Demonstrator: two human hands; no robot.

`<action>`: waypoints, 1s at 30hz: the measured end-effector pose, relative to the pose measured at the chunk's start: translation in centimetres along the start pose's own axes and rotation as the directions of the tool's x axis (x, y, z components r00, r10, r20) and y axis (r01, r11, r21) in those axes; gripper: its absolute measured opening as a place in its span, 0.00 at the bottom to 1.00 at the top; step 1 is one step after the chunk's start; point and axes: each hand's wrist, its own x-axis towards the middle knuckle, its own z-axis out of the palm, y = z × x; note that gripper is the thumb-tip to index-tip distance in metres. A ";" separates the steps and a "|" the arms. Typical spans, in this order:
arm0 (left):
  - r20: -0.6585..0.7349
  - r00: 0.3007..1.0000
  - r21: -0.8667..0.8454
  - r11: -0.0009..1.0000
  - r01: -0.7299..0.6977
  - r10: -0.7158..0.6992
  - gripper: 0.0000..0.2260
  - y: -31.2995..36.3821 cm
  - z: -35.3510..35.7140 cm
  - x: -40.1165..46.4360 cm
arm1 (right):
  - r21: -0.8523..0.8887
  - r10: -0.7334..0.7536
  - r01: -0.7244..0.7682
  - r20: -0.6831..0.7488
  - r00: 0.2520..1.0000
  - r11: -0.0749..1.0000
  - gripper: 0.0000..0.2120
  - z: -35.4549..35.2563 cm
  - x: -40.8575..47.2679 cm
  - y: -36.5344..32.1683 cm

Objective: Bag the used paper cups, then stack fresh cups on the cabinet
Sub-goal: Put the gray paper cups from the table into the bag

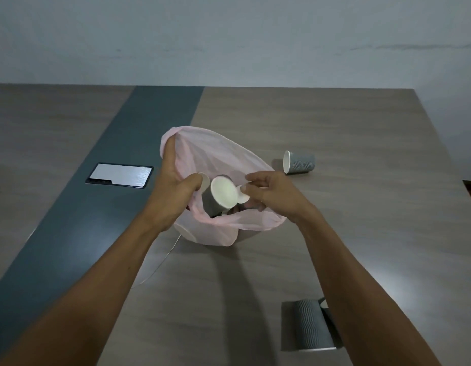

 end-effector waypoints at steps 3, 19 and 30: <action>-0.045 0.999 -0.054 0.998 0.018 -0.020 0.42 -0.2 0.2 0.3 | -0.036 -0.034 0.023 -0.357 0.934 0.999 0.08 -2.1 0.9 -0.5; -0.048 0.999 -0.113 0.993 -0.012 0.007 0.43 -1.2 -0.5 2.8 | -0.975 -0.118 -0.168 -0.185 0.976 0.146 0.21 -11.8 15.0 11.1; -0.014 1.000 0.050 0.999 -0.008 0.009 0.42 -0.2 0.1 3.6 | 0.632 -0.139 0.369 -0.383 0.913 0.682 0.03 -7.5 2.2 1.2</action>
